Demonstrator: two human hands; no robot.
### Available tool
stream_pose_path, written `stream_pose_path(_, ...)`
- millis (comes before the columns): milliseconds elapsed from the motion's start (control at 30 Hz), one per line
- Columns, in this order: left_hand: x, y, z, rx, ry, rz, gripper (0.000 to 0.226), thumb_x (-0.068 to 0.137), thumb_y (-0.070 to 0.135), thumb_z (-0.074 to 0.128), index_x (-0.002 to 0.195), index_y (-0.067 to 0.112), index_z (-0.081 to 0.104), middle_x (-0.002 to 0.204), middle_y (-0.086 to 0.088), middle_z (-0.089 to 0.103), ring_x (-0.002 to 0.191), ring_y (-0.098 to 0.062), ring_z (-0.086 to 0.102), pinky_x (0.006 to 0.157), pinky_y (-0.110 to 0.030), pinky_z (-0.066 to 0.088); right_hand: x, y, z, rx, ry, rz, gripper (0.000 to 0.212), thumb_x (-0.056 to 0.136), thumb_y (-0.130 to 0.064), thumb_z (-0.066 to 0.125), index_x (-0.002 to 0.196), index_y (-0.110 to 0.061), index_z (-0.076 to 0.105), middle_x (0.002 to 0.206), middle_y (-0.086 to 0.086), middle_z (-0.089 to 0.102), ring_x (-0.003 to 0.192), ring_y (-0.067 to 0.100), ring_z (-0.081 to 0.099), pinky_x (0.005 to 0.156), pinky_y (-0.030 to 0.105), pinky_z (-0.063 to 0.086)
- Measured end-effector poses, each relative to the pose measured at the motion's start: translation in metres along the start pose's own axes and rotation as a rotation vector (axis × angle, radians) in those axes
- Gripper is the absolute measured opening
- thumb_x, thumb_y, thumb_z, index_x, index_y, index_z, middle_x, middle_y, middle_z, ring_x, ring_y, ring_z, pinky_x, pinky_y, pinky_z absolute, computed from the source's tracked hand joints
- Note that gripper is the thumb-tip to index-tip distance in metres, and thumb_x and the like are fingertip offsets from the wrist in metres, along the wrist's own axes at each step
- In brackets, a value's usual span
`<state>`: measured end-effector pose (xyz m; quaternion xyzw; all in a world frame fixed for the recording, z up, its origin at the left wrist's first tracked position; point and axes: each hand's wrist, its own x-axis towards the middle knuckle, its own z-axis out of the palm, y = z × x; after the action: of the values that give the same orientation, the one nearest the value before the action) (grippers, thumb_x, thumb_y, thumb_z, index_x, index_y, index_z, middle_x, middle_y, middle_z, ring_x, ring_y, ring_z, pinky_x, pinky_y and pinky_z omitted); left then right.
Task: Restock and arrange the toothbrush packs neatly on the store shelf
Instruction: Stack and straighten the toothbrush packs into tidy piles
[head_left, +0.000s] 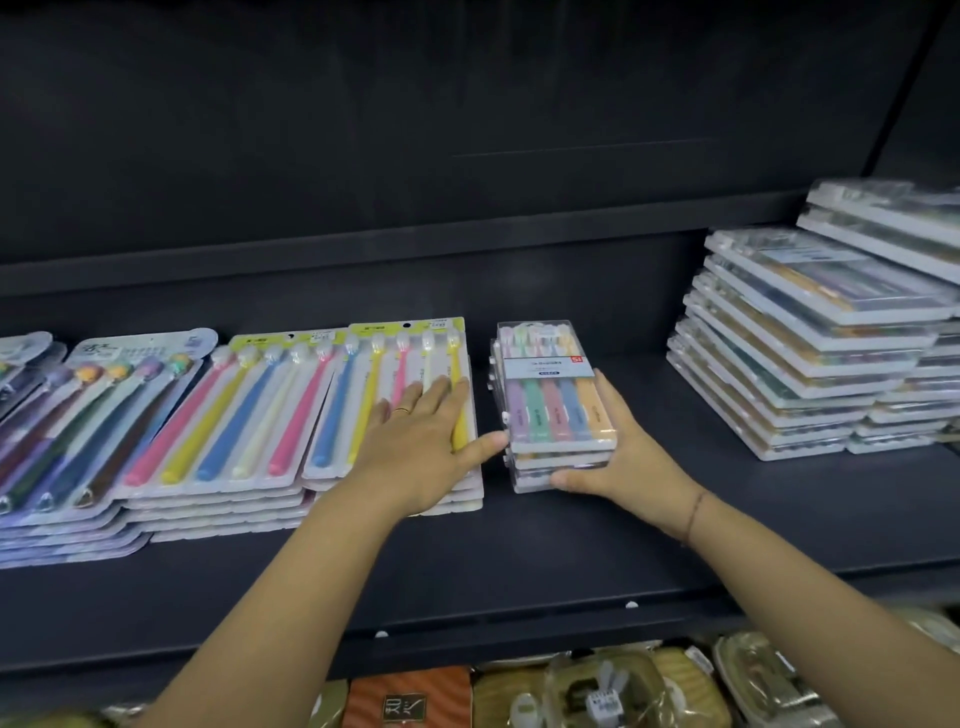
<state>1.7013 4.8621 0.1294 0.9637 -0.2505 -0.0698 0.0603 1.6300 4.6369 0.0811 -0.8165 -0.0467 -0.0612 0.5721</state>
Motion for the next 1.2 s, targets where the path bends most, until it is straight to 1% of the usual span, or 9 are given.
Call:
stream_pose_path(133, 0.000, -0.003, -0.003, -0.013, -0.031, 0.026, 0.105, 0.066, 0.085, 0.009, 0.155, 0.032, -0.007, 0.163, 0.010, -0.011, 0.151, -0.016, -0.012, 0.122, -0.045, -0.003, 0.021, -0.001, 0.009, -0.022, 0.036, -0.010, 0.106, 0.070, -0.012, 0.087, 0.150, -0.036, 0.022, 0.135, -0.020, 0.054, 0.125, 0.000, 0.052, 0.106, 0.027, 0.044)
stream_pose_path(333, 0.001, -0.008, 0.005, 0.038, 0.039, 0.071, 0.111, 0.076, 0.078, 0.053, 0.155, 0.032, -0.010, 0.164, 0.011, -0.010, 0.151, -0.018, -0.009, 0.122, -0.046, 0.001, 0.028, 0.005, 0.019, -0.041, -0.036, 0.043, 0.110, 0.072, -0.006, 0.085, 0.151, -0.038, 0.017, 0.133, -0.019, 0.057, 0.120, -0.003, 0.055, 0.100, 0.019, 0.046)
stream_pose_path(567, 0.003, -0.007, 0.008, 0.066, 0.096, 0.064, 0.114, 0.077, 0.069, 0.064, 0.156, 0.030, -0.009, 0.164, 0.011, -0.006, 0.152, -0.019, -0.005, 0.122, -0.046, 0.003, 0.029, 0.002, 0.017, -0.189, 0.008, 0.119, 0.082, 0.070, -0.015, 0.087, 0.117, -0.058, 0.035, 0.118, -0.023, 0.061, 0.106, -0.008, 0.059, 0.093, 0.012, 0.045)
stream_pose_path(667, 0.001, -0.004, 0.000, 0.023, 0.045, 0.043, 0.115, 0.076, 0.070, 0.064, 0.155, 0.029, -0.008, 0.164, 0.010, -0.006, 0.151, -0.017, -0.008, 0.122, -0.047, -0.002, 0.023, -0.006, 0.016, -0.255, -0.040, 0.141, 0.092, 0.069, -0.027, 0.087, 0.140, -0.043, 0.031, 0.142, -0.014, 0.049, 0.128, 0.004, 0.048, 0.111, 0.030, 0.039)
stream_pose_path(767, 0.002, 0.012, -0.020, -0.077, 0.042, 0.046, 0.116, 0.075, 0.071, 0.063, 0.157, 0.022, -0.004, 0.165, 0.005, -0.004, 0.150, -0.017, -0.011, 0.121, -0.043, -0.007, 0.008, -0.028, -0.005, -0.376, -0.030, 0.150, 0.113, 0.075, -0.037, 0.082, 0.157, -0.020, 0.006, 0.160, -0.007, 0.018, 0.147, 0.010, 0.018, 0.121, 0.031, 0.021)
stream_pose_path(900, 0.011, 0.075, -0.046, -0.461, 0.141, 0.192, 0.094, 0.085, 0.062, 0.057, 0.157, 0.021, 0.013, 0.163, 0.004, 0.013, 0.150, -0.012, 0.009, 0.119, -0.029, 0.011, -0.026, -0.068, -0.069, -0.436, 0.210, -0.077, 0.083, 0.084, -0.036, 0.074, 0.151, -0.026, 0.026, 0.154, -0.009, 0.031, 0.139, 0.001, 0.032, 0.117, 0.026, 0.028)
stream_pose_path(1033, 0.030, 0.161, -0.052, -0.904, 0.051, 0.252, 0.085, 0.088, 0.065, 0.052, 0.156, 0.026, 0.019, 0.161, 0.009, 0.020, 0.146, -0.010, 0.023, 0.118, -0.030, 0.020, -0.056, -0.096, -0.147, -0.506, 0.553, -0.240, 0.051, 0.089, -0.025, 0.069, 0.134, -0.029, 0.047, 0.135, -0.009, 0.051, 0.126, 0.001, 0.046, 0.110, 0.020, 0.034)
stream_pose_path(1100, 0.041, 0.200, -0.056, -1.078, -0.059, 0.187, 0.083, 0.089, 0.066, 0.049, 0.154, 0.020, 0.026, 0.158, 0.009, 0.029, 0.142, -0.012, 0.031, 0.108, -0.024, 0.025, -0.068, -0.101, -0.184, -0.552, 0.698, -0.263, 0.039, 0.091, -0.023, 0.067, 0.128, -0.025, 0.053, 0.128, -0.007, 0.056, 0.120, 0.005, 0.051, 0.106, 0.023, 0.038)
stream_pose_path(1200, 0.051, 0.240, -0.061, -1.314, -0.230, 0.044, 0.060, 0.092, 0.064, 0.046, 0.123, 0.014, 0.054, 0.114, 0.007, 0.062, 0.093, -0.006, 0.057, 0.075, -0.015, 0.041, -0.084, -0.099, -0.222, -0.490, 0.921, -0.216, 0.016, 0.093, -0.022, 0.065, 0.108, -0.026, 0.062, 0.108, -0.005, 0.064, 0.103, 0.010, 0.059, 0.092, 0.027, 0.047)
